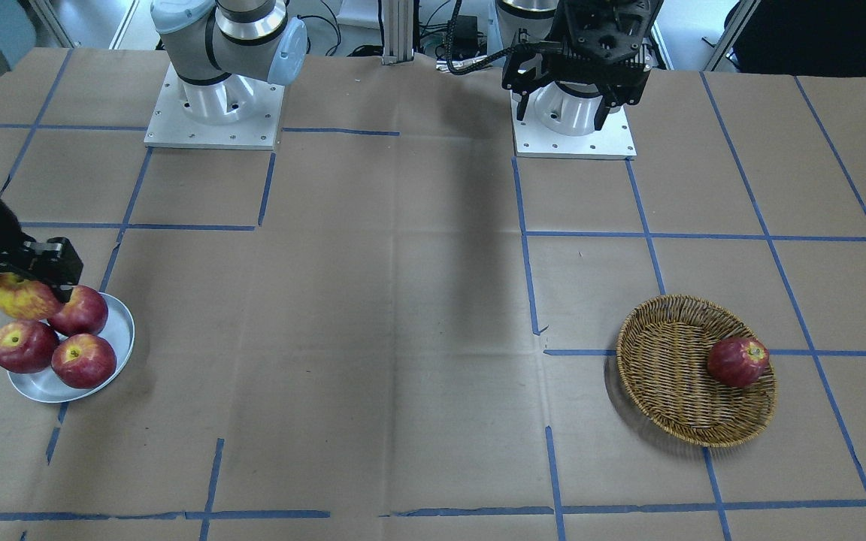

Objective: Transfer apple from basket to plate
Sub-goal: 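Lift the striped apple with the right gripper and carry it to the plate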

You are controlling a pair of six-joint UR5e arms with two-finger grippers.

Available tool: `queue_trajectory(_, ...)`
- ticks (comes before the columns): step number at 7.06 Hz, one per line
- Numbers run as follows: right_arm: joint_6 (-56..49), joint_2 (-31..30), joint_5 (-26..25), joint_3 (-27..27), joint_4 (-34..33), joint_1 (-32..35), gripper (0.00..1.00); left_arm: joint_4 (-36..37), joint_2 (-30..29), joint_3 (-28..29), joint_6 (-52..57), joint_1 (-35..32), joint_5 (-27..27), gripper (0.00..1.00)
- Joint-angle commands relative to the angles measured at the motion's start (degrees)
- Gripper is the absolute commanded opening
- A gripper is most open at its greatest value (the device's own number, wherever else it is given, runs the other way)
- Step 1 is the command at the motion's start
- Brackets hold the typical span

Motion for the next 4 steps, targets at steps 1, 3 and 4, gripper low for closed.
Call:
queue_trajectory(1,-5.6,5.7,0.3,0.0,-2.9,-3.3,0.63,0.0,-0.1,0.0,0.0,-0.1,0.0,0.99)
queue_trajectory(3,-6.0,9.4,0.6,0.8,-4.5,-3.3,0.63,0.0,-0.1,0.0,0.0,-0.1,0.0,0.99)
queue_trajectory(4,-5.9,9.5,0.5,3.6,-8.5,-3.3,0.63,0.0,-0.1,0.0,0.0,-0.1,0.0,0.99)
